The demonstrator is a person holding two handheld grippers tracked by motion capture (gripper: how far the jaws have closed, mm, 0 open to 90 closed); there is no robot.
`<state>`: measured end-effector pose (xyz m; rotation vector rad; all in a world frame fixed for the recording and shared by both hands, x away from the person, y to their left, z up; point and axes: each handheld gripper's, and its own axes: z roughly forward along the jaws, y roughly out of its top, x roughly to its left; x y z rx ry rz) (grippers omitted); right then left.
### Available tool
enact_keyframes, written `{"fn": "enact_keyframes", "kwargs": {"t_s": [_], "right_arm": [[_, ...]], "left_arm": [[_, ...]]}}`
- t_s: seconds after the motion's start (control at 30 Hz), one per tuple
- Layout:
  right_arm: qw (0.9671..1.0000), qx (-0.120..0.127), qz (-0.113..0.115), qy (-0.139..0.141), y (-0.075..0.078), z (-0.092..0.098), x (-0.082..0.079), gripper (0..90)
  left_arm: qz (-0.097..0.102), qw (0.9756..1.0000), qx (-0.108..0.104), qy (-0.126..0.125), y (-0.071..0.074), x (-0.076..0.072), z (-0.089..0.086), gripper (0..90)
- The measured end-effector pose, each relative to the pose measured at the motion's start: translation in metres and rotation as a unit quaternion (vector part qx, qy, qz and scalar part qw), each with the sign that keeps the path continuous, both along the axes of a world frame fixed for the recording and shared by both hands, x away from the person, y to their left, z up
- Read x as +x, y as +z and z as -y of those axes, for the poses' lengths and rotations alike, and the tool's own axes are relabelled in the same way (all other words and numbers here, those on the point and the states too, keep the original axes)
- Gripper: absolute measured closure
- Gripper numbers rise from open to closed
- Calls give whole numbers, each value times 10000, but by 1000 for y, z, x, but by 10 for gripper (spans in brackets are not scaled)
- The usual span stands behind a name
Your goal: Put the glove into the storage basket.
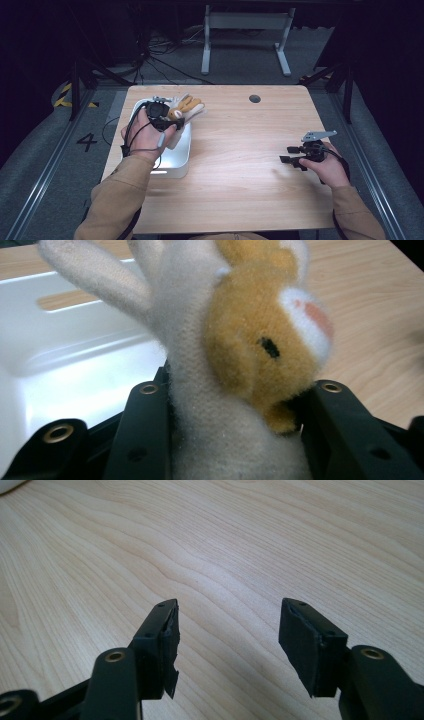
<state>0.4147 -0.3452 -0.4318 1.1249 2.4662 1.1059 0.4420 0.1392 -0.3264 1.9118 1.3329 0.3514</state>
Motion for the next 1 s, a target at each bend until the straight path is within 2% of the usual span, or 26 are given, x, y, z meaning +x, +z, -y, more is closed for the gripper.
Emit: {"fn": "enact_keyframes", "kwargs": {"t_s": [0.23,0.33,0.5,0.6,0.7,0.83,1.0], "right_arm": [[10000,-24,81,16,5,-3,-3,418],[10000,-31,91,27,5,-3,-4,417],[10000,-24,93,16,6,-3,-5,417],[9999,-33,89,33,5,-4,-5,417],[9999,-48,94,48,5,-4,-6,417],[9999,-45,89,37,5,-4,-6,417],[9999,-61,63,50,4,-5,-6,417]], "left_arm": [[-89,9995,-92,283,-2,1,-10,606],[-217,9988,0,430,-9,6,-15,606],[-263,9974,-74,673,-17,9,-23,605],[-395,9959,-117,803,-22,9,-25,605],[-498,9947,-162,880,-27,10,-26,604],[-585,9944,-145,871,-34,13,-26,602],[-577,9938,-157,933,-42,17,-25,601]]}}
